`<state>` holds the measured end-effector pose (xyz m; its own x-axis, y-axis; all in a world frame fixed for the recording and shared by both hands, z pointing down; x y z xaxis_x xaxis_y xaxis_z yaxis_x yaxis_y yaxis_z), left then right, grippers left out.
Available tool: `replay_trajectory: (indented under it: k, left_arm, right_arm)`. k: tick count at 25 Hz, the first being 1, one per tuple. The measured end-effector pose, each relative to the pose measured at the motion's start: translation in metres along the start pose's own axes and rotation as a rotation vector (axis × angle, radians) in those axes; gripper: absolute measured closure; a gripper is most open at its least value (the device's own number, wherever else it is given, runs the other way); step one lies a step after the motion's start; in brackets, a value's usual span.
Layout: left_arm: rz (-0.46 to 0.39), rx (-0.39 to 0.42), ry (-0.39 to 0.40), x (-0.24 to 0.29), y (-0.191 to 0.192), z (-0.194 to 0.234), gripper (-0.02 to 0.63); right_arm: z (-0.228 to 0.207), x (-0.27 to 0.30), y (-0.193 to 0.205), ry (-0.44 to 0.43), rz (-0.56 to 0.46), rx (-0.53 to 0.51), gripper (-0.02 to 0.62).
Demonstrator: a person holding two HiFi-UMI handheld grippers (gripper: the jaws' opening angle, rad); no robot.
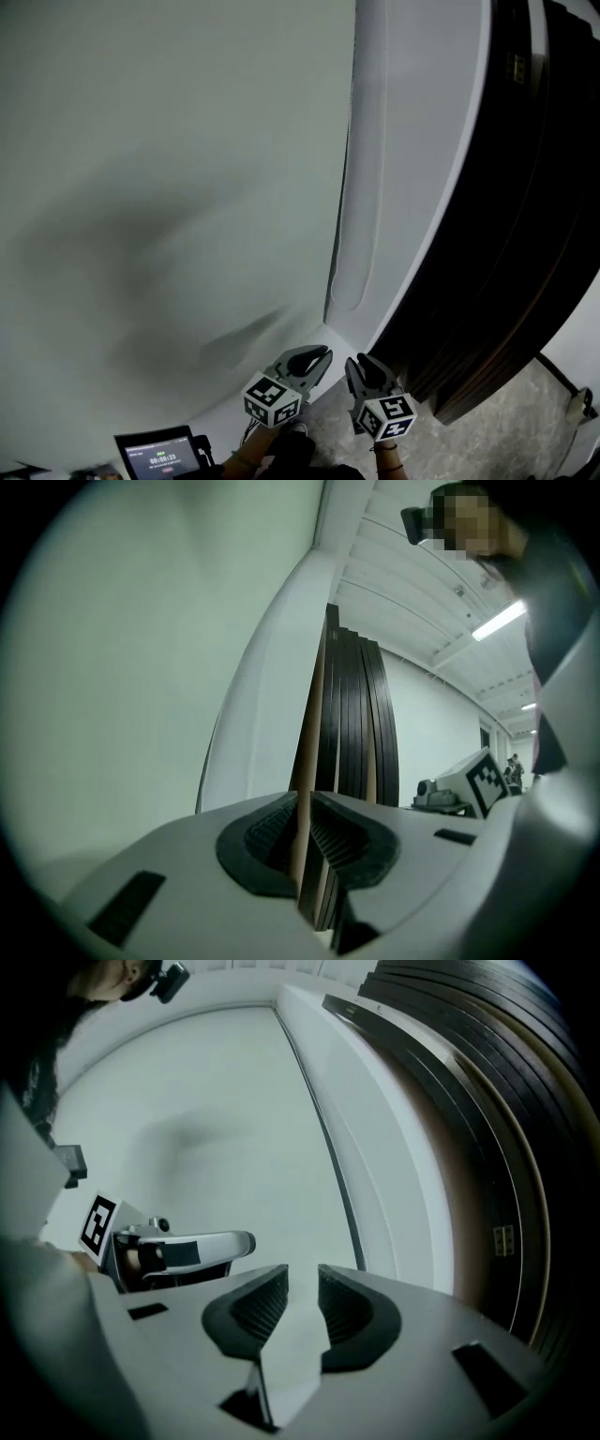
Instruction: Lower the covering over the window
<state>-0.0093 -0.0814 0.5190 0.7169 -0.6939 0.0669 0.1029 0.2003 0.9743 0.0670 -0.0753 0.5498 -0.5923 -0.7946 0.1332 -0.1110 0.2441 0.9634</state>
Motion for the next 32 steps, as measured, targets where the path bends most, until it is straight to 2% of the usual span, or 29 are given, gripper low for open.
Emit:
replay_trajectory:
  k: [3, 8, 15, 23, 32]
  left_arm:
    - [-0.037, -0.031, -0.043, -0.013, 0.004, -0.028, 0.601]
    - [-0.061, -0.050, -0.097, -0.036, 0.025, -0.091, 0.604]
    - [-0.031, -0.069, -0.143, -0.070, 0.056, -0.167, 0.604]
    - [-0.029, -0.065, -0.203, -0.105, 0.055, -0.184, 0.604]
    - [-0.024, -0.023, -0.184, -0.154, 0.053, -0.191, 0.604]
  right_arm:
    - [0.009, -0.037, 0.001, -0.027, 0.013, -0.001, 0.493]
    - [0.021, -0.108, 0.012, -0.076, 0.023, -0.006, 0.521]
    - [0.044, -0.173, 0.031, -0.150, 0.051, 0.016, 0.553]
    - [0.075, -0.187, 0.033, -0.212, 0.036, 0.008, 0.560]
    - [0.127, -0.193, 0.034, -0.213, 0.017, -0.007, 0.561]
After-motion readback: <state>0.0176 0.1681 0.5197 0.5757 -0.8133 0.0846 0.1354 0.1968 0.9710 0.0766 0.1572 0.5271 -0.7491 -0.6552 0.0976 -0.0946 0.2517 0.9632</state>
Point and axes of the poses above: the fingertips, and each gripper's own axes: x forward along the fingers, z to its left, y out of its underside, the point moved 2 cm from there along -x, backward along the fingers, and after that the axes turned 5 degrees about -y, right-handed, at the moved point
